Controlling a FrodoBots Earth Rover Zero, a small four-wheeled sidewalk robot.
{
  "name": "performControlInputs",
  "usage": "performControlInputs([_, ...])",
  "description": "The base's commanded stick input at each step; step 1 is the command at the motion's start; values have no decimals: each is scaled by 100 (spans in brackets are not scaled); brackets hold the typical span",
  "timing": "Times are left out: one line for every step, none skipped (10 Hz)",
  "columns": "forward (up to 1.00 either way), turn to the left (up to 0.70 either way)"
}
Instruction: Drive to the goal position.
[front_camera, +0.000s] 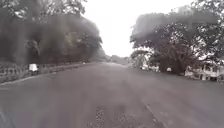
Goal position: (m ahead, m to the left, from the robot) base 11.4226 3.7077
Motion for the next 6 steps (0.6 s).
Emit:
performControlInputs([70, 0])
performControlInputs([70, 0])
performControlInputs([70, 0])
performControlInputs([70, 0])
performControlInputs([70, 0])
performControlInputs([70, 0])
